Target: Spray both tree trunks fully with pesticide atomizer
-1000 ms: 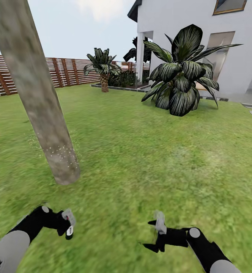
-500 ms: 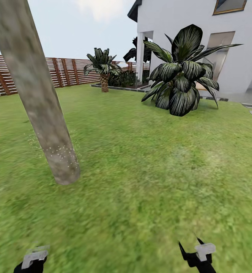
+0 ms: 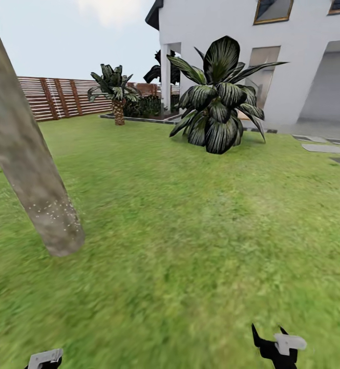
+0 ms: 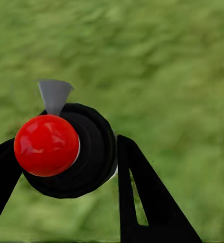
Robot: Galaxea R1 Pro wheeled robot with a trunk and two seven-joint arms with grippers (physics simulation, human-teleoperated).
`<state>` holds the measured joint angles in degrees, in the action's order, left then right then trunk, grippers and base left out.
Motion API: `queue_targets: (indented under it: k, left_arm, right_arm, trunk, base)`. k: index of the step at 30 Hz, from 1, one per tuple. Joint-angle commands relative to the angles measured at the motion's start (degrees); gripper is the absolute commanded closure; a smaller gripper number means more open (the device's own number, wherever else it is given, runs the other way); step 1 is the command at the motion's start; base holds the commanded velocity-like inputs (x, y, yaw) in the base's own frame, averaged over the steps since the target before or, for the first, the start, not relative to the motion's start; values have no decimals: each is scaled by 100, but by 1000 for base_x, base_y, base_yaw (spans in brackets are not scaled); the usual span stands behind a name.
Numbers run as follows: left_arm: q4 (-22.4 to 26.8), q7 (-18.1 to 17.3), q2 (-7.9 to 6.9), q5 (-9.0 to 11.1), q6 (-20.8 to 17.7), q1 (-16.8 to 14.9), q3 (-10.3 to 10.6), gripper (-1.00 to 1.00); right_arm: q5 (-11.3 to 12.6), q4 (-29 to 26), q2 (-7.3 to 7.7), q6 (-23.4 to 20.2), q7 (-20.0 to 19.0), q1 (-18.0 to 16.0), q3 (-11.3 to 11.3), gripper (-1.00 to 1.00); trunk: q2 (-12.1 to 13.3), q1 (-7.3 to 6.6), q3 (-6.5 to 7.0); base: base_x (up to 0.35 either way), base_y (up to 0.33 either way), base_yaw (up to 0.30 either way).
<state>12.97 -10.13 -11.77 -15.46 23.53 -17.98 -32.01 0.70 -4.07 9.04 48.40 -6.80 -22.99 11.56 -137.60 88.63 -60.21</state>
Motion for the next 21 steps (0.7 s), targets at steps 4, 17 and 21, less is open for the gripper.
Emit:
queue_targets:
  k: [4, 17, 21]
  left_arm:
    - [-12, -33, 0, -36, 20, -4, -51, 100]
    - [-14, -33, 8, -59, 18, -4, -41, 100]
    - [-14, -33, 8, -62, 17, -4, -42, 100]
  right_arm:
    - [9, 11, -7, 12, -58, -4, 48, -100]
    - [9, 19, -31, 11, -58, -4, 57, -100]
    - [5, 20, -34, 10, -60, -4, 55, -100]
  trunk:
    - [-2, -3, -5]
    - [-2, -3, -5]
    - [-2, -3, -5]
  base:
    - [-196, -236, -300]
    - [-203, -229, -300]
    - [-117, -254, -300]
